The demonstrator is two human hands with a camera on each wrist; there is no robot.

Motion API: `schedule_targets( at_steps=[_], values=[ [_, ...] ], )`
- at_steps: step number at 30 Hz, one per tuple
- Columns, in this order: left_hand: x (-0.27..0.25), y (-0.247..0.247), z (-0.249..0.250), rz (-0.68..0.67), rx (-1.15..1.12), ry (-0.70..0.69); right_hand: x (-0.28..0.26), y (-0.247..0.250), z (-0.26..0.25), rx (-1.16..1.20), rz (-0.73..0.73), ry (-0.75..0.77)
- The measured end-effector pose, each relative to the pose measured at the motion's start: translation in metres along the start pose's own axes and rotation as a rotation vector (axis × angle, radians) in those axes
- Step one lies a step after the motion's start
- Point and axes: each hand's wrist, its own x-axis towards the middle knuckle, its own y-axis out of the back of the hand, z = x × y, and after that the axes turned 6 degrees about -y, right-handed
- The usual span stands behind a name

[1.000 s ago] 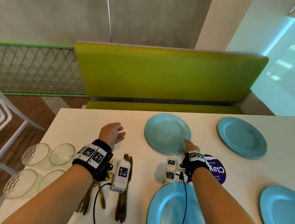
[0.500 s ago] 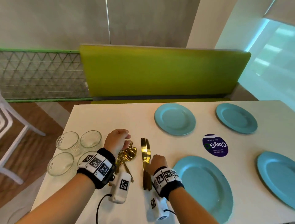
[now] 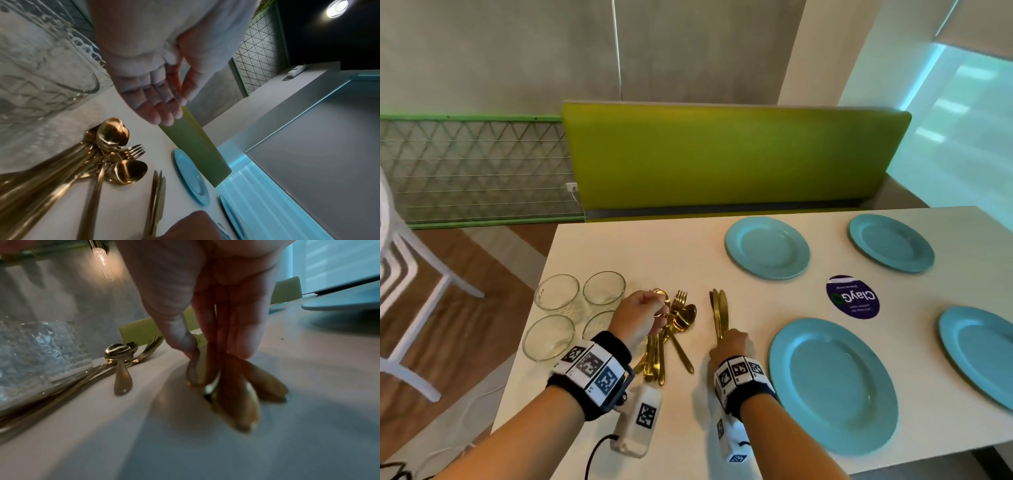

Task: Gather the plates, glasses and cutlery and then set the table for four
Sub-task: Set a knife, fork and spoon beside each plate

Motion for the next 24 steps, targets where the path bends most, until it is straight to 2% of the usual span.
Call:
schedule_targets(
  at_steps=[10,18,24],
  values=[
    [0.004,-0.024,-0.006,-0.071,0.053,0.007,-0.005,0.010,0.034,0.100,-0.014,-0.057],
    [0.011,-0.023,-0.015,-0.058,0.080,0.020,-0.002,0.009,0.025,0.080,-0.024,-0.036],
    [0.012,-0.028,-0.020,-0.068,0.079,0.035,0.011,0.019,0.027,0.073,-0.106,-0.019]
  ],
)
